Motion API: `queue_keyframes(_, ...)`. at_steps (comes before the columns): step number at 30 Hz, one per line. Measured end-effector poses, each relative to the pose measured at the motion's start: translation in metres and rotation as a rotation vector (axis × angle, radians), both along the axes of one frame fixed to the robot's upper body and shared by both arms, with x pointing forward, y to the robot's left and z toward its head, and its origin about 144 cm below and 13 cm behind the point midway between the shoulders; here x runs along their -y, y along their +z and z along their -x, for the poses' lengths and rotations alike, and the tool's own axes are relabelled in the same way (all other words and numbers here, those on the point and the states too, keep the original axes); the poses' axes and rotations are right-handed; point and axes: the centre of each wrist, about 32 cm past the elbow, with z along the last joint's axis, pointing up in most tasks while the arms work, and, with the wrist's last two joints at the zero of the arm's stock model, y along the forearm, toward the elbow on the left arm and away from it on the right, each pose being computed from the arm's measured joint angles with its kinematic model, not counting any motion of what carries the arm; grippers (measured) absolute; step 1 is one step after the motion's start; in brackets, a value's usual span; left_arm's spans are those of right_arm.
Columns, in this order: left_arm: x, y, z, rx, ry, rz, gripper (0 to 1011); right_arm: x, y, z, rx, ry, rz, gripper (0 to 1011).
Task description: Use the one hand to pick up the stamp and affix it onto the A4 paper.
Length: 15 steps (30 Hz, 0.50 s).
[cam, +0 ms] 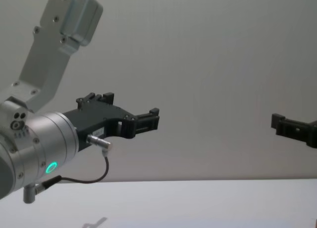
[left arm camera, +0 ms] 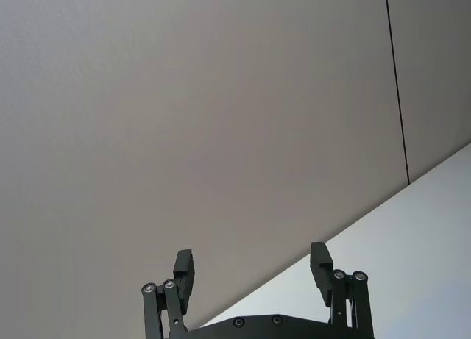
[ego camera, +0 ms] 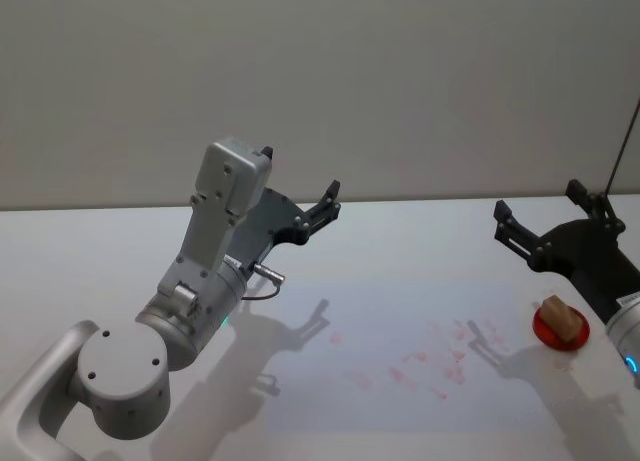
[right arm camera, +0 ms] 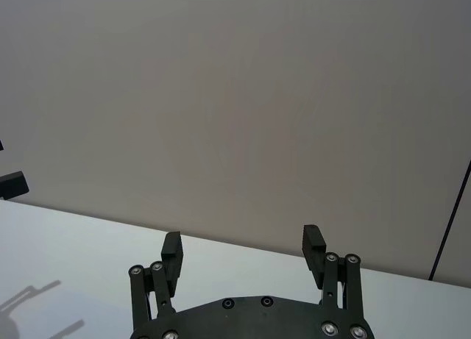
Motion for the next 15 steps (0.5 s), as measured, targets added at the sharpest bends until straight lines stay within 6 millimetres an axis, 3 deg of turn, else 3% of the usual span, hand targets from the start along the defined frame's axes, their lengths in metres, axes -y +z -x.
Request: queue_keyframes(15, 0.0, 0.0, 0.0, 0.0, 0.0, 0.0, 1001, -0.0003, 0.0005, 0.0, 0.001, 0.0, -0.001, 1001)
